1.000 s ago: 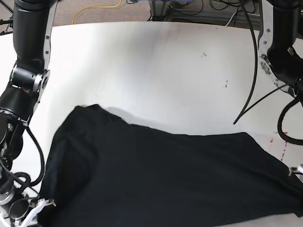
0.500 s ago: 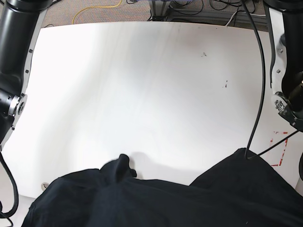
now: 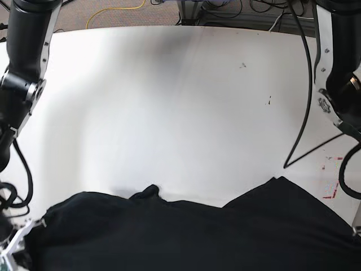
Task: Fold the T-shirt properly
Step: 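Lay the shirt flat with both grippers, pulling its edge taut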
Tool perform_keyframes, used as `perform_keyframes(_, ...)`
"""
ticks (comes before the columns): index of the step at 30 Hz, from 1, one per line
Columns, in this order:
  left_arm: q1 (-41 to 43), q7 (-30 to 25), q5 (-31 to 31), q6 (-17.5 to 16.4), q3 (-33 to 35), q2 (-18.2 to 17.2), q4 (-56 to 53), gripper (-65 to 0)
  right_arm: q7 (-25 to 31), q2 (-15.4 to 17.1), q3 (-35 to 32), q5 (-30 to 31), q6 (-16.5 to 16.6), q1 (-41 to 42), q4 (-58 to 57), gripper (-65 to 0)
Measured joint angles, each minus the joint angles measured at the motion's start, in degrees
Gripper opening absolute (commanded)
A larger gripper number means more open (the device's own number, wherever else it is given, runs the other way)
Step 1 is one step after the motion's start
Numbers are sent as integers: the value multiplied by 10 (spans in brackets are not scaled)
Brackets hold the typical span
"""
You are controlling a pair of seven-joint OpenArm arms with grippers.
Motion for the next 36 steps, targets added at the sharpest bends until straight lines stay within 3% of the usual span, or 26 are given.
perform_keyframes(4, 76, -5, -29, -1, -19, 0, 25, -650, -3, -24, 46, -4, 1, -97, 38, -650)
perform_keyframes(13, 287, -5, -70, 2, -76, 0, 57, -650, -1, -115, 127, -5, -1, -308, 106, -650)
perform_keyframes(18, 387, -3, -99, 0, -103, 4, 64, -650, -5, -155, 168, -10, 0, -387, 111, -650)
perform_keyframes(36, 587, -16, -96, 2, -100, 2, 62, -650, 13, -219, 184, -17, -2, -569, 115, -650)
